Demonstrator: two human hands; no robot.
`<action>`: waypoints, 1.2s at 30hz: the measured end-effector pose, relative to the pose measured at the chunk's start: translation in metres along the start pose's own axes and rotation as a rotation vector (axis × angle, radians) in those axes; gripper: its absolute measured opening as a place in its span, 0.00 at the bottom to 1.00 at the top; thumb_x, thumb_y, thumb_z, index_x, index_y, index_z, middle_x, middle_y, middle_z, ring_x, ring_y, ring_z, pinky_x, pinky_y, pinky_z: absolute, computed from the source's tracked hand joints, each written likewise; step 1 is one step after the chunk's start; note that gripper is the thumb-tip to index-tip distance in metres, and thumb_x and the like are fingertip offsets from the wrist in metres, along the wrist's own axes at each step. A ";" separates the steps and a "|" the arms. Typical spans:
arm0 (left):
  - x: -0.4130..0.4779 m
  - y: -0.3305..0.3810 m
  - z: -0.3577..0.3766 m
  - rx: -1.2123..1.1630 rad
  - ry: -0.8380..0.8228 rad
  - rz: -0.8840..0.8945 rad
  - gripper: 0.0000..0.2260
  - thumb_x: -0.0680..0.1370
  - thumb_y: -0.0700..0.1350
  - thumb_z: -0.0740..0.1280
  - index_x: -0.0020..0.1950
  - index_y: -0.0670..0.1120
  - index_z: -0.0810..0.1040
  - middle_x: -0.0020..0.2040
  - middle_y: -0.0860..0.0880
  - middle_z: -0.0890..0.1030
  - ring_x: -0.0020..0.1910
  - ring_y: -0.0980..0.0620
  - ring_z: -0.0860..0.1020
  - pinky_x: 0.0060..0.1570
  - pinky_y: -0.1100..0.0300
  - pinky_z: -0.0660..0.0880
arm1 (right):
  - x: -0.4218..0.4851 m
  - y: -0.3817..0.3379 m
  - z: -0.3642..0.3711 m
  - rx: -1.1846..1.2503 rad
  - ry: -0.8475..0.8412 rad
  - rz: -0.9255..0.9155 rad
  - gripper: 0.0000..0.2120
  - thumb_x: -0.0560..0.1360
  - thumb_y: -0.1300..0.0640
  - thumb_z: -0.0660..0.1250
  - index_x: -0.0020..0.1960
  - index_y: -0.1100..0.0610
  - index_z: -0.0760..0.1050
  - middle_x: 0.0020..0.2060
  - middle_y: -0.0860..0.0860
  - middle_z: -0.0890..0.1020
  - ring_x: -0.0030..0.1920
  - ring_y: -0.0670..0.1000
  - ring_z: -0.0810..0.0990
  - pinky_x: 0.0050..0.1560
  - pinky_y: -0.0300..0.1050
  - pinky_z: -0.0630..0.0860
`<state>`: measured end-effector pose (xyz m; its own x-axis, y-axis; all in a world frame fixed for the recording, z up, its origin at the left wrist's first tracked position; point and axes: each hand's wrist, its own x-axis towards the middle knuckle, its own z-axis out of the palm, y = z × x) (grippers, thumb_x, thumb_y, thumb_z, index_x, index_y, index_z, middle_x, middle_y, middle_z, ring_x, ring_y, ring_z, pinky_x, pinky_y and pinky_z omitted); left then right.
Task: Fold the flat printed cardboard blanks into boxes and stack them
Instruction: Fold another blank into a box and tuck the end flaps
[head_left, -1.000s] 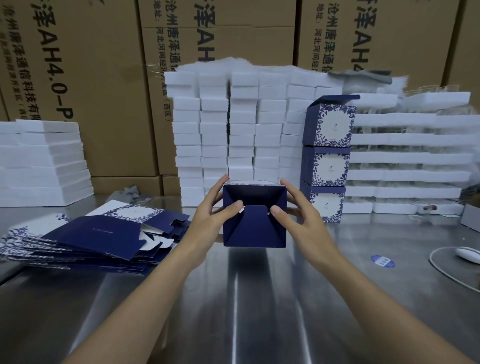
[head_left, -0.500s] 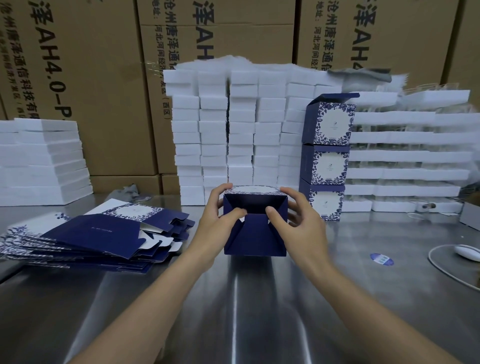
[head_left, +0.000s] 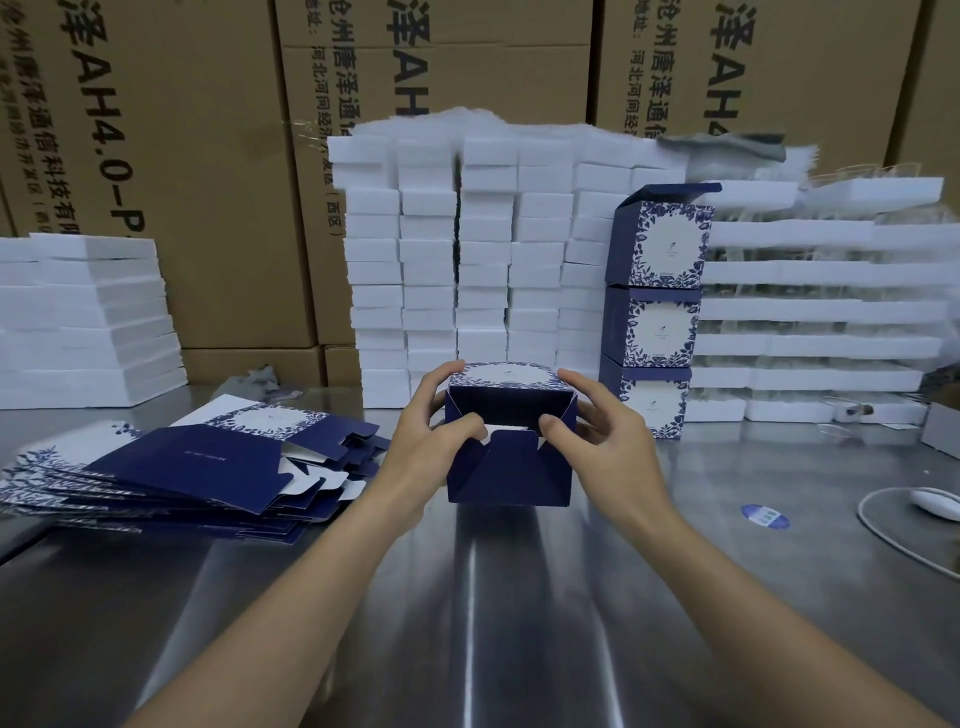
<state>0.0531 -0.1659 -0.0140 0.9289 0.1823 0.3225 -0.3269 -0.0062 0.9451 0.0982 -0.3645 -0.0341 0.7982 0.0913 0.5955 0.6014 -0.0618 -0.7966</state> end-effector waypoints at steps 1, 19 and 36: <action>0.000 0.000 0.000 -0.008 -0.001 -0.004 0.29 0.74 0.37 0.70 0.65 0.68 0.77 0.63 0.53 0.81 0.58 0.48 0.83 0.42 0.58 0.82 | 0.000 0.001 -0.001 0.000 -0.006 0.003 0.24 0.73 0.48 0.74 0.68 0.37 0.79 0.54 0.40 0.88 0.57 0.44 0.86 0.62 0.49 0.83; 0.004 -0.002 -0.009 0.019 -0.095 -0.046 0.31 0.69 0.52 0.78 0.68 0.74 0.74 0.71 0.56 0.76 0.62 0.52 0.83 0.47 0.48 0.85 | 0.006 0.012 -0.005 0.053 -0.039 0.022 0.29 0.73 0.46 0.76 0.73 0.42 0.77 0.58 0.42 0.87 0.63 0.45 0.83 0.66 0.49 0.80; 0.016 -0.021 -0.016 0.087 -0.104 -0.086 0.41 0.67 0.49 0.79 0.68 0.79 0.61 0.58 0.65 0.84 0.56 0.58 0.85 0.50 0.55 0.83 | -0.005 0.021 0.004 -0.018 -0.131 -0.021 0.36 0.76 0.48 0.78 0.80 0.38 0.67 0.71 0.35 0.75 0.69 0.38 0.75 0.59 0.48 0.84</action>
<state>0.0724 -0.1475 -0.0292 0.9672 0.0834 0.2399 -0.2334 -0.0806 0.9690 0.1068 -0.3618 -0.0541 0.7743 0.2222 0.5925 0.6197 -0.0762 -0.7811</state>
